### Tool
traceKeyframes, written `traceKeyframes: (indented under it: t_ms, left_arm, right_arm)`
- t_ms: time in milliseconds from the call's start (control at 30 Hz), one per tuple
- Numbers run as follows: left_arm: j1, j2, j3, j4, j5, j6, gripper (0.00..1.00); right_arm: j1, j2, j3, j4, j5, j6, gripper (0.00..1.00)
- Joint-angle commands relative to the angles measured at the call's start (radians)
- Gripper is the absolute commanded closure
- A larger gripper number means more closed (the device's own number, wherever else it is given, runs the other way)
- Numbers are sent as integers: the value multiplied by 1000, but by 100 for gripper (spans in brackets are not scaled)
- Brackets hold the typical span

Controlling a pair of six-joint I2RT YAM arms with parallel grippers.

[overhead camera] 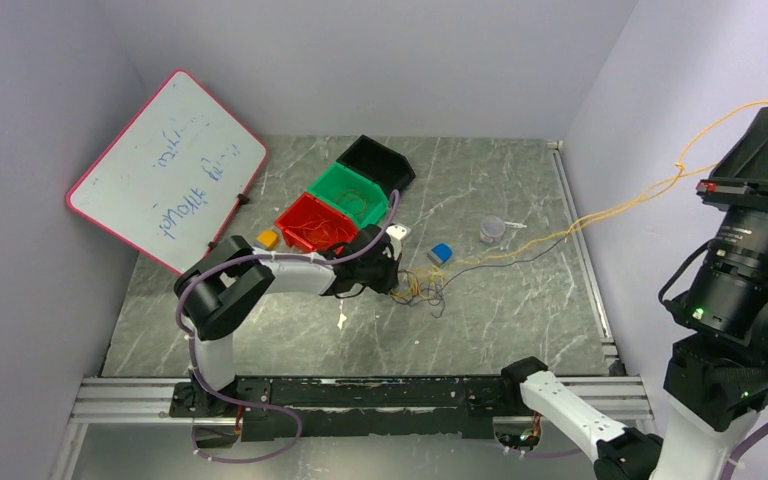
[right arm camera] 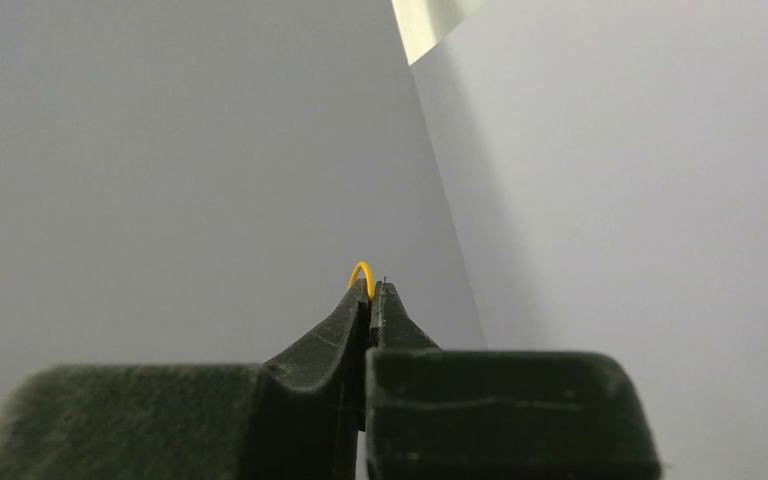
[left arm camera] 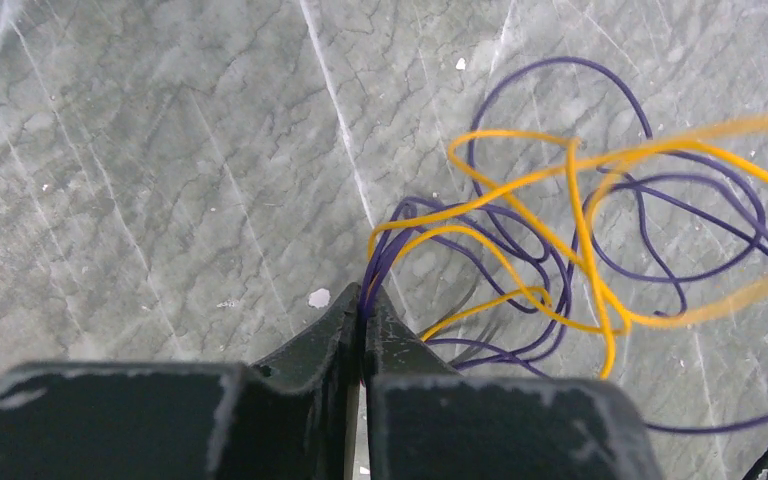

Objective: Untangle the cables

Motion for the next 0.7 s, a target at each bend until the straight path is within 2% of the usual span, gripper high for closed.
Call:
traceKeyframes:
  t_ms: [0,167,333,667]
  left_arm:
    - [-1,42,-58,-121,-62,5,93]
    - [-1,60,-56,-112,-63,-4,93]
    - [-1,58,-74,-125,-122,-21,93]
    - [-1,85,-81,-125,-166,-16,93]
  right_arm:
    - [4,-18,2,66,47,-15,100]
    - [4,-8,5,40,42,-13,100]
    - [3,-24,-8,122,86,-55,100]
    - [11,-9,64,125,116,-108,100]
